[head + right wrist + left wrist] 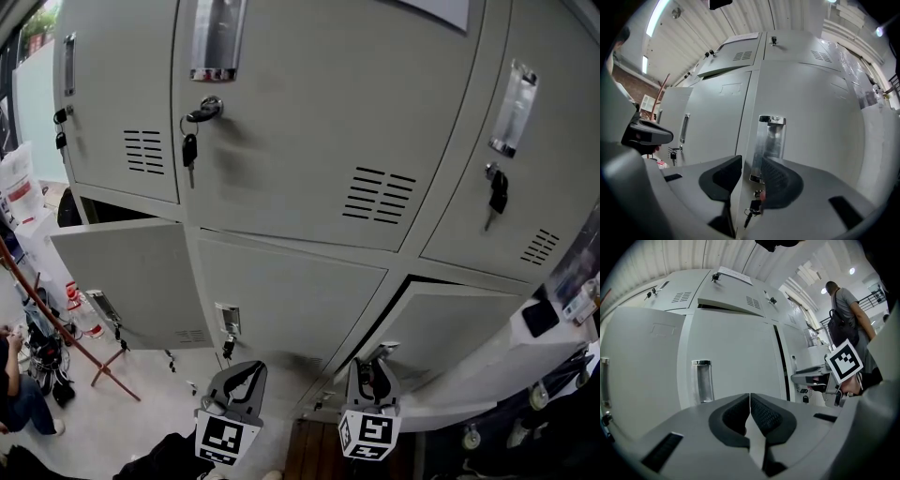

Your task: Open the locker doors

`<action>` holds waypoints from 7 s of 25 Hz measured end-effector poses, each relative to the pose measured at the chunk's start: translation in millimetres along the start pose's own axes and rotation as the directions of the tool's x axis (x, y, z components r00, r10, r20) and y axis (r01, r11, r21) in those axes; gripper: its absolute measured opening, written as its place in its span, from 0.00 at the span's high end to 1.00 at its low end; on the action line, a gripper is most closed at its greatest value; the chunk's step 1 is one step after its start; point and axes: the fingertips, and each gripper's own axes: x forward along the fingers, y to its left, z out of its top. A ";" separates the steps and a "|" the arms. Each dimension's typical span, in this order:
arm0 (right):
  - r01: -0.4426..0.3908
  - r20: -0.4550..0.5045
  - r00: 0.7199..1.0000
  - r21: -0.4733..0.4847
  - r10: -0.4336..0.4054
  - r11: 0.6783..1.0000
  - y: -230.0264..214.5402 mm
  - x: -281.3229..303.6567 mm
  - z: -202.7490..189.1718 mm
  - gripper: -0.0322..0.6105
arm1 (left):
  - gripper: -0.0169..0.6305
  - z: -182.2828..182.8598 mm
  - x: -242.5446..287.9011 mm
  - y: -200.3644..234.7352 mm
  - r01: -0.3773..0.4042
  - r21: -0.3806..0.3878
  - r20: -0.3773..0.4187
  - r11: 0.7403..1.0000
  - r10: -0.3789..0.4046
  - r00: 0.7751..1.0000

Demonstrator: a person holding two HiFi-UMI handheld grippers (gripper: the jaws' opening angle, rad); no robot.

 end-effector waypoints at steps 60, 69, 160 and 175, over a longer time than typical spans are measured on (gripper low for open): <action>0.524 -0.113 0.843 -0.042 -0.525 0.851 -96.7 -248.5 -35.6 0.84 | 0.93 24.8 -40.0 -181.6 0.514 0.061 0.100 0.856 -0.518 0.850; 0.580 -0.117 0.806 -0.045 -0.581 0.813 -136.1 -268.4 -44.8 0.92 | 0.93 32.8 -22.3 -212.9 0.536 0.067 0.154 0.842 -0.539 0.828; 0.013 0.041 0.999 0.015 -0.014 1.000 213.7 -159.7 10.2 0.92 | 0.93 -11.2 -191.1 75.8 0.070 0.006 0.073 0.998 -0.070 0.995; -0.227 0.109 0.968 -0.003 0.226 0.974 247.3 -52.1 50.8 0.86 | 0.93 -1.8 -165.4 132.0 -0.130 0.001 0.055 0.991 0.130 0.990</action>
